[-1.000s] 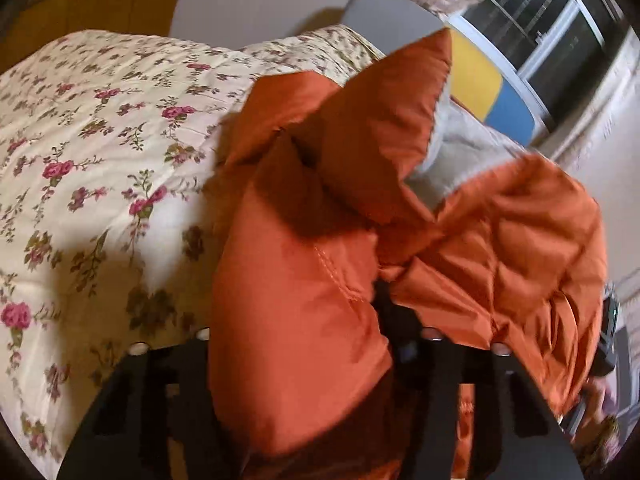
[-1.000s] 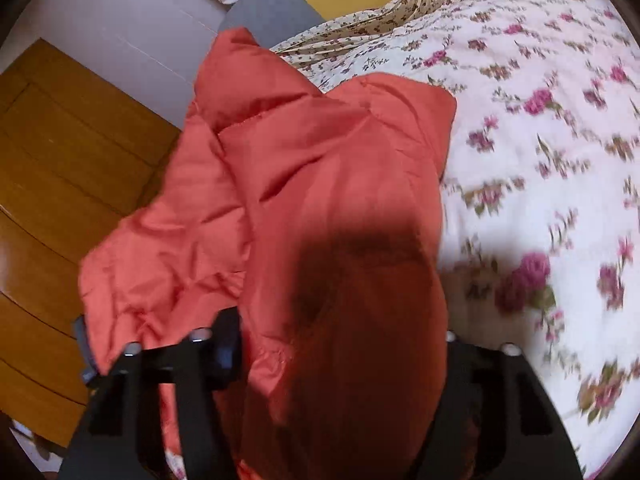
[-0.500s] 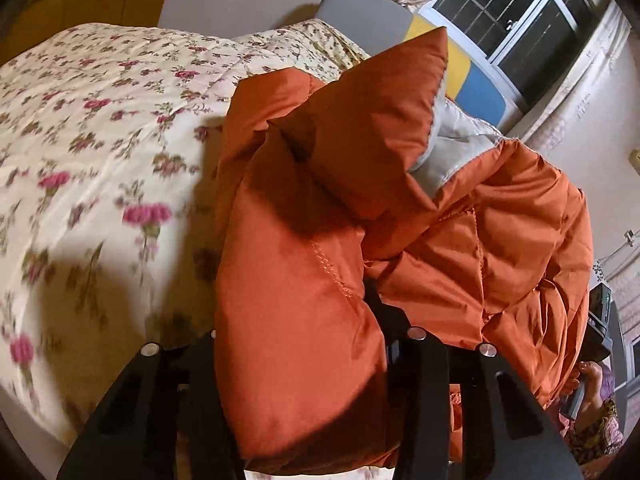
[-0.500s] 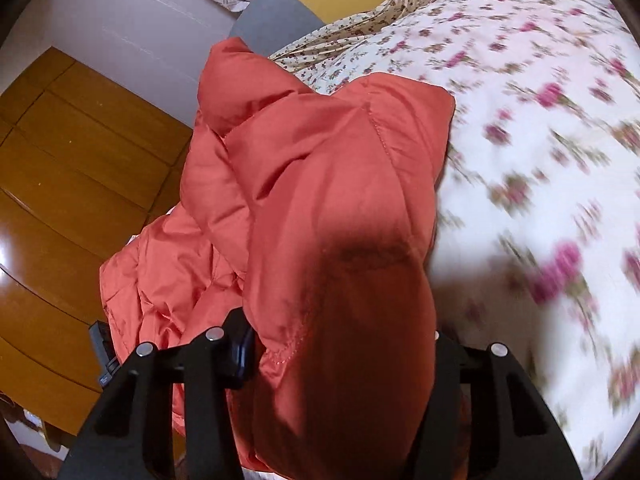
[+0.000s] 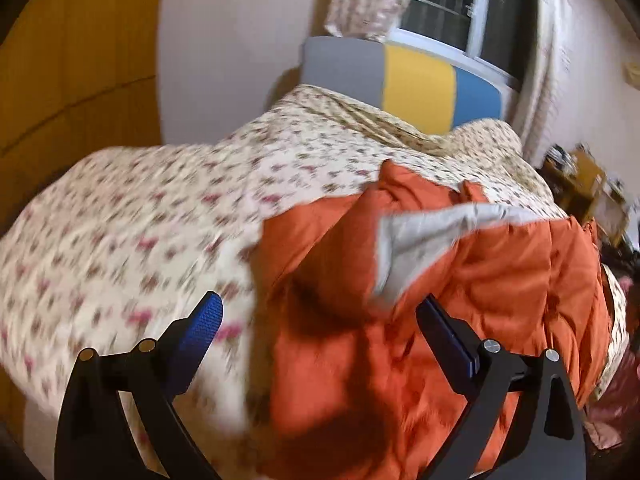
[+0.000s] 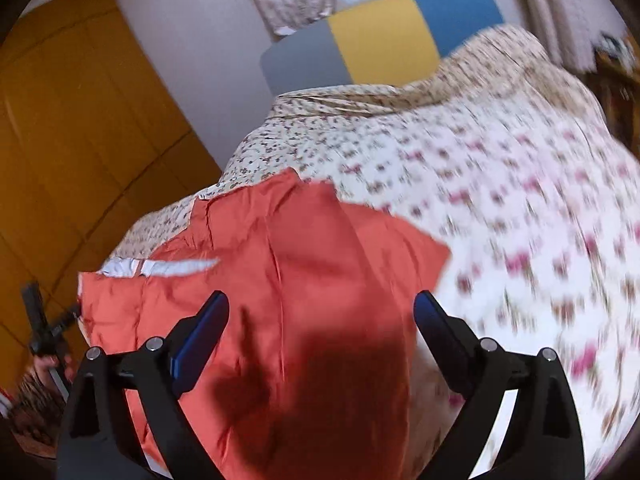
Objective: Fold large clothes
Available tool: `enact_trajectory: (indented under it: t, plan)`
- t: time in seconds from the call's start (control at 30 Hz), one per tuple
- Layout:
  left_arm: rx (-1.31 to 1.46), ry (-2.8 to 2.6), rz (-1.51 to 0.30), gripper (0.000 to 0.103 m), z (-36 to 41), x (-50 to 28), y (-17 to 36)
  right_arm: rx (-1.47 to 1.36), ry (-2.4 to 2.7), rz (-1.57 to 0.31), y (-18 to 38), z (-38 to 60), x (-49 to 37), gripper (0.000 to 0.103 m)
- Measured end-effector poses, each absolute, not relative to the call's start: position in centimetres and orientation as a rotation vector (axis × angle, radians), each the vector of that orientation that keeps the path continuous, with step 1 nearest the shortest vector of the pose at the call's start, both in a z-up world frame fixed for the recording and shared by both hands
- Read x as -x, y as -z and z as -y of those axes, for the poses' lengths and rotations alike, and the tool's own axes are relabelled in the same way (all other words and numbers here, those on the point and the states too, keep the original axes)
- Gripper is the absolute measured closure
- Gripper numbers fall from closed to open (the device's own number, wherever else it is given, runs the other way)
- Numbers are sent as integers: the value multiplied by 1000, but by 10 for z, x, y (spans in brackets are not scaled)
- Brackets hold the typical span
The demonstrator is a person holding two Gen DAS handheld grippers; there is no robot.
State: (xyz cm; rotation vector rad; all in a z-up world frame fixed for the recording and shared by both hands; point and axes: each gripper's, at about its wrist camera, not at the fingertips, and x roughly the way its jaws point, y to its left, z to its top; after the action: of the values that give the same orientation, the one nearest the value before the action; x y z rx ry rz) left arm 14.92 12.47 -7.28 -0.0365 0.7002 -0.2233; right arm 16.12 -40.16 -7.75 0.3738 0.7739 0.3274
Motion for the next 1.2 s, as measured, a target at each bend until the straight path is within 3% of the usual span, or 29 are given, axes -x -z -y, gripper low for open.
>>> enact_trajectory:
  t: [0.13,0.23,0.3,0.33,0.4,0.47,0.57,0.93,1.2]
  plan:
    - [-3,289,-735,4,-113,-191,82,-355,-381,-824,87,389,-198,11]
    - [49,328,-751,6,-109,-202,89,-349,-375,-831,94,381,-205,38]
    - [144,385,-756,28,-109,-199,90,-358,-383,-826,94,376,-203,62]
    - [170,381,-762,32,-110,-198,92,-358,-385,-813,92,377,-194,67]
    - [173,376,-775,58,-107,-194,94,-351,-376,-797,88,379,-186,79]
    - [174,338,-771,68,-107,-187,91,-362,-363,-784,79,381,-174,85]
    - [209,297,-713,77,-112,-175,72,-377,-350,-744,59,385,-165,88]
    - [235,118,-404,79,-106,-190,-14,-394,-252,-571,-10,386,-205,89]
    - [198,-77,-409,79,-86,-263,3,-413,-144,-594,17,379,-291,89]
